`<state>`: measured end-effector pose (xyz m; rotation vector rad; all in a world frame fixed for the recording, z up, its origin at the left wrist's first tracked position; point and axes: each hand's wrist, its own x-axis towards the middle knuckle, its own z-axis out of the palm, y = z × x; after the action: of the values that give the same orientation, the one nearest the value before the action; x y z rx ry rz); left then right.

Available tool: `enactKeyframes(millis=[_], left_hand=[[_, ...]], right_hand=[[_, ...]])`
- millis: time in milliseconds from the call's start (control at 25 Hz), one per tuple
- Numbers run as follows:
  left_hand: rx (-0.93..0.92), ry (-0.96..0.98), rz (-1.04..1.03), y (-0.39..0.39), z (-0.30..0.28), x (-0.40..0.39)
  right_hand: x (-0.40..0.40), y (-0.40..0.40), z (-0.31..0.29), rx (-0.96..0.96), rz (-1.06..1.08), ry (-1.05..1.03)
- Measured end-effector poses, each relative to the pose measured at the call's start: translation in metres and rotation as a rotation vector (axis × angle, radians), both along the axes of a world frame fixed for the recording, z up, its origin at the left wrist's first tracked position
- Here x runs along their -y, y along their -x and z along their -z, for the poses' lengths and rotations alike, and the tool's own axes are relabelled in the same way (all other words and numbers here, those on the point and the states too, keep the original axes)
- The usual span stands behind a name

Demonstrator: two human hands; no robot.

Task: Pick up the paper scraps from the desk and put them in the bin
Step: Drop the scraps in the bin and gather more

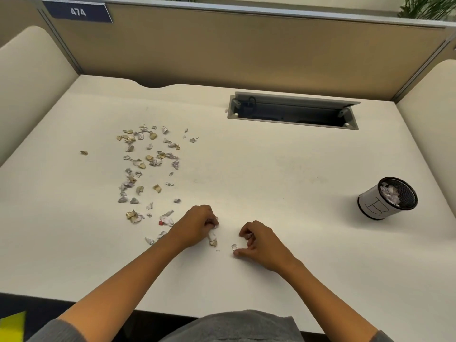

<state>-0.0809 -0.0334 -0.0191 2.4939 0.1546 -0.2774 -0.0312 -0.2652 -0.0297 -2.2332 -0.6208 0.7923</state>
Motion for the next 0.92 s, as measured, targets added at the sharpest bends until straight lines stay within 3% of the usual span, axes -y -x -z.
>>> enactKeyframes(millis=[240, 440, 720, 840, 920], left_hand=[[0.033, 0.27, -0.413, 0.006, -0.01, -0.025], [0.069, 0.4, -0.525, 0.014, -0.021, -0.038], [0.042, 0.475, -0.624, 0.024, -0.025, -0.044], [0.061, 0.492, -0.644, 0.024, -0.03, -0.044], [0.071, 0.484, -0.635, 0.022, -0.035, -0.042]], right_hand=[[-0.037, 0.015, 0.015, -0.038, -0.047, -0.092], [-0.069, 0.007, 0.012, 0.014, -0.125, -0.123], [-0.099, 0.007, 0.004, 0.249, -0.364, -0.038], [-0.097, -0.001, -0.001, -0.016, -0.105, -0.127], [-0.096, -0.008, -0.007, -0.475, 0.25, -0.355]])
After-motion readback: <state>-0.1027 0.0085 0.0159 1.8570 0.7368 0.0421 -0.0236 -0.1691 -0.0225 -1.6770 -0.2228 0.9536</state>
